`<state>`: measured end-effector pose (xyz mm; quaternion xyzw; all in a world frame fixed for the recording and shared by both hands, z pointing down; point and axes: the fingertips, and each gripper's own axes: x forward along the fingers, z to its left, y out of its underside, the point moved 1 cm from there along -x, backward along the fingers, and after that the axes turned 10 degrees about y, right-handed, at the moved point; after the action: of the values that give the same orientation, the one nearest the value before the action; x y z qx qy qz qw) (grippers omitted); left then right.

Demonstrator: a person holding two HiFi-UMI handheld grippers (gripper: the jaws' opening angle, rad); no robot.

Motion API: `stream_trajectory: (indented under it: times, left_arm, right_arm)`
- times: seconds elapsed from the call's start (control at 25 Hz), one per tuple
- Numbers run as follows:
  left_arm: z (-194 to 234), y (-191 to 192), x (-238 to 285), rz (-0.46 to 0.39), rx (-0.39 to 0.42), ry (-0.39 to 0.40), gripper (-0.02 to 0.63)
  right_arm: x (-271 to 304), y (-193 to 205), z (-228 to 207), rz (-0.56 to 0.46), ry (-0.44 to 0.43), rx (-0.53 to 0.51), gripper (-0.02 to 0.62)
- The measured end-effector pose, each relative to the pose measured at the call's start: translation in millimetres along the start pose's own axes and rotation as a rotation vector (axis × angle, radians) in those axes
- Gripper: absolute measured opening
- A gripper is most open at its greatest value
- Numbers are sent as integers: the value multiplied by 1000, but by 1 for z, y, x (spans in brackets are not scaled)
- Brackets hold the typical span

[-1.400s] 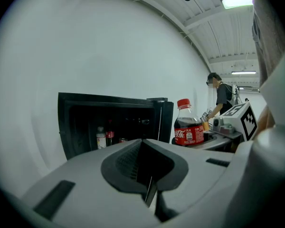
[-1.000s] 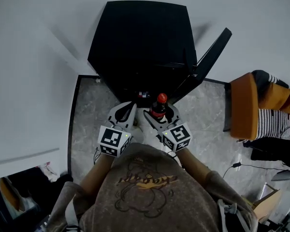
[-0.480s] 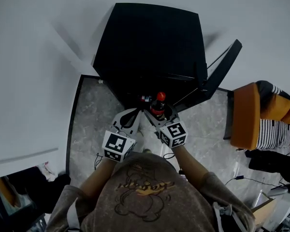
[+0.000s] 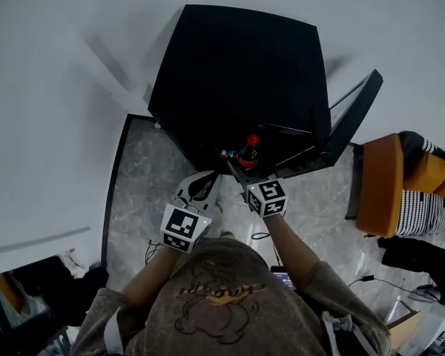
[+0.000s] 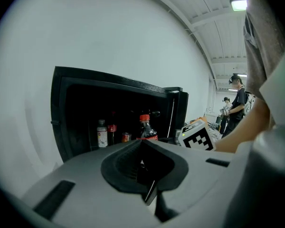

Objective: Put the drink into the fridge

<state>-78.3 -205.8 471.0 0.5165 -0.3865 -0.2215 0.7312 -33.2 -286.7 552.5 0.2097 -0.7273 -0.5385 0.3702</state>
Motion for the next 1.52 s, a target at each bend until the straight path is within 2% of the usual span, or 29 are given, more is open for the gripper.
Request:
stream_trajectory:
  times: [0.48, 1.52]
  left_arm:
    - [13, 20, 4, 26, -19, -8, 5]
    - [6, 65, 17, 68, -75, 8, 5]
  right_arm:
    - [49, 15, -25, 14, 44, -11, 305]
    - [127, 51, -73, 7, 160, -35, 305]
